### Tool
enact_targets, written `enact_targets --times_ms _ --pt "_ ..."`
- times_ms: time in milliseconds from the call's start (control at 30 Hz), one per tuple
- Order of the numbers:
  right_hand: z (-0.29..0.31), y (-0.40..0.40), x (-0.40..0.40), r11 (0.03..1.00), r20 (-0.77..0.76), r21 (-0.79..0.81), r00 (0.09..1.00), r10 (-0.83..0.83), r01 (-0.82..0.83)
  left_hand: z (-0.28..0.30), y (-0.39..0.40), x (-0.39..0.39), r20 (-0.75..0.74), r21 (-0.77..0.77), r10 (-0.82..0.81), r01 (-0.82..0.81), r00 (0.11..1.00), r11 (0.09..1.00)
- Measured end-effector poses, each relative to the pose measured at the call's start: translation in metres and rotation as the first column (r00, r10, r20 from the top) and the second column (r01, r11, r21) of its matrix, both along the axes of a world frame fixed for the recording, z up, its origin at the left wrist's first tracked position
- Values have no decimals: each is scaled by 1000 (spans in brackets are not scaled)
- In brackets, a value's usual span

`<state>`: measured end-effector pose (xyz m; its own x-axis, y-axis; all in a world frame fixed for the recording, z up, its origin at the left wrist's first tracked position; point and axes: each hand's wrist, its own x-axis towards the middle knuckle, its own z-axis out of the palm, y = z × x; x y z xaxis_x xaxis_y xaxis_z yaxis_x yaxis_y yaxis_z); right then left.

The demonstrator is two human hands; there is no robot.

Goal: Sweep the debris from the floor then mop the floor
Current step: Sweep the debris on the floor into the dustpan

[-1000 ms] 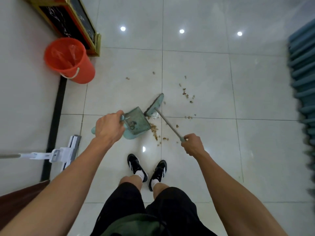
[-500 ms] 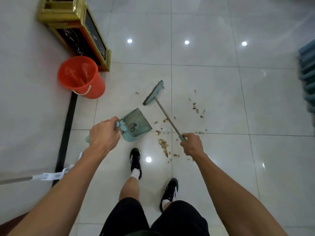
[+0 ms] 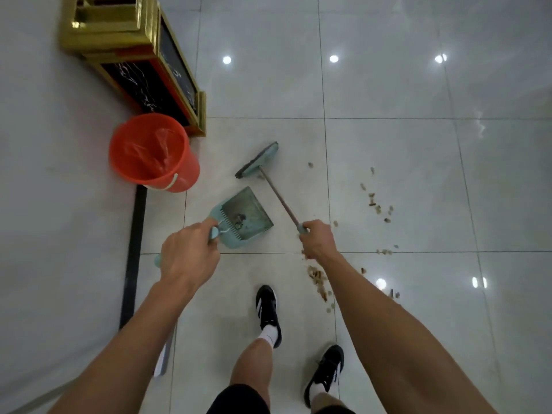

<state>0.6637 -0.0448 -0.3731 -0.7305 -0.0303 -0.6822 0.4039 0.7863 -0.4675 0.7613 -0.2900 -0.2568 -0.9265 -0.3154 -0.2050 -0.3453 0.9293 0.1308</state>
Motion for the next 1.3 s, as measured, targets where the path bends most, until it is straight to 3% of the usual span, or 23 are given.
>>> enact_targets --times_ms 200,533,867,1100,1300 --pt "-13 23 2 984 -5 155 997 83 -82 -9 -4 -10 54 68 -75 71 996 995" --pt "7 148 118 965 58 213 984 -170 154 6 59 -4 60 94 -245 239 968 966" --pt "26 244 255 922 108 269 942 -317 279 19 133 29 60 3 -413 414 909 910" --pt "39 280 321 894 100 249 908 -407 373 36 167 33 19 -33 -479 480 877 877" --pt "45 271 325 877 19 164 887 -460 451 41 174 16 -13 -43 -493 492 870 869"
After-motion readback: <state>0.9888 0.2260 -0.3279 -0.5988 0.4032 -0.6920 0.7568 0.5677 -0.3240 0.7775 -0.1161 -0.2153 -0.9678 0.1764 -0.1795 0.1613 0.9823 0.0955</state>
